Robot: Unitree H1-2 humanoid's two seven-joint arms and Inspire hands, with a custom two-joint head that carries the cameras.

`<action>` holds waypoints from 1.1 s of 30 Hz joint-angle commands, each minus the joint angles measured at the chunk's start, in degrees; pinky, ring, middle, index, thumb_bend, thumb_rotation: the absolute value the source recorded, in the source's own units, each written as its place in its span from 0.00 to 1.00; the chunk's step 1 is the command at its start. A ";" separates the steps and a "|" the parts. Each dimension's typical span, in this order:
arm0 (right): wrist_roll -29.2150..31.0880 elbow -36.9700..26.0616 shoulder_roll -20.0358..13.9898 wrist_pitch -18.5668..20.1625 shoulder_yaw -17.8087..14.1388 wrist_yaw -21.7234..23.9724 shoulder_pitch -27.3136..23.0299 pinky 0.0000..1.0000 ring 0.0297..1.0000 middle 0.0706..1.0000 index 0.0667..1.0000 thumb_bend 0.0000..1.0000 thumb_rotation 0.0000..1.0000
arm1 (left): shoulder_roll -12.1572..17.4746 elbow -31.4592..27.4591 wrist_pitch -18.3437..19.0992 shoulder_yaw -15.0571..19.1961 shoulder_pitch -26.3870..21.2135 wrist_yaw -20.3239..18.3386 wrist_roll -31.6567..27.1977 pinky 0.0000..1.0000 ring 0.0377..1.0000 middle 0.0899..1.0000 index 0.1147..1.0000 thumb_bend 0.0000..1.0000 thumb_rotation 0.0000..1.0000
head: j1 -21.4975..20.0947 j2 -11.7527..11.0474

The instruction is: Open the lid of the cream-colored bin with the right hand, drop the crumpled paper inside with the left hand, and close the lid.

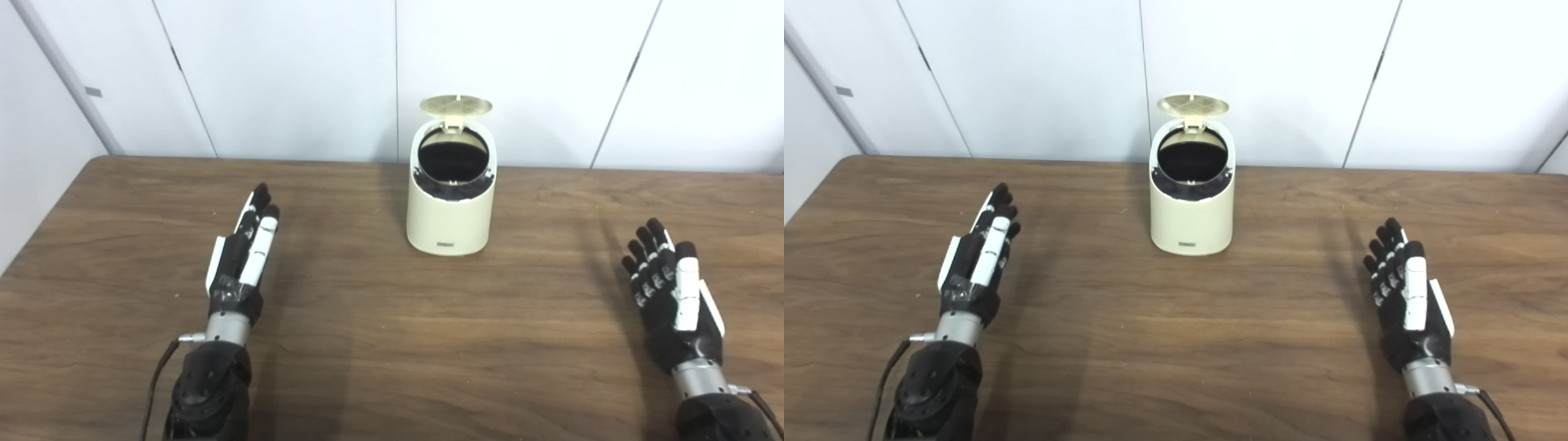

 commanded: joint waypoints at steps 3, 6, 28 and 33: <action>-0.79 -1.84 -0.42 -2.09 -0.21 -0.20 -1.90 1.00 1.00 1.00 1.00 0.55 1.00 | 0.64 -0.05 -3.05 0.08 -0.27 -0.60 -1.05 1.00 1.00 1.00 1.00 0.47 0.79 | -0.82 0.17; -1.32 -2.13 -0.45 -2.24 0.00 -0.08 -1.83 1.00 1.00 1.00 1.00 0.55 1.00 | 1.04 0.38 -3.54 0.05 0.30 -1.01 -1.11 1.00 1.00 1.00 1.00 0.50 0.86 | -1.57 0.22; -7.73 -2.39 0.68 -4.28 1.31 -2.07 -2.38 1.00 1.00 1.00 0.97 0.52 1.00 | 3.06 5.64 -8.01 1.76 1.44 -3.72 -6.29 1.00 1.00 1.00 1.00 0.50 1.00 | -7.40 -0.31; -8.63 -1.87 1.15 -4.41 1.68 -2.77 -2.47 1.00 1.00 1.00 0.98 0.51 1.00 | 3.65 6.06 -8.53 1.75 1.42 -3.97 -6.85 1.00 1.00 1.00 1.00 0.48 1.00 | -8.41 -0.61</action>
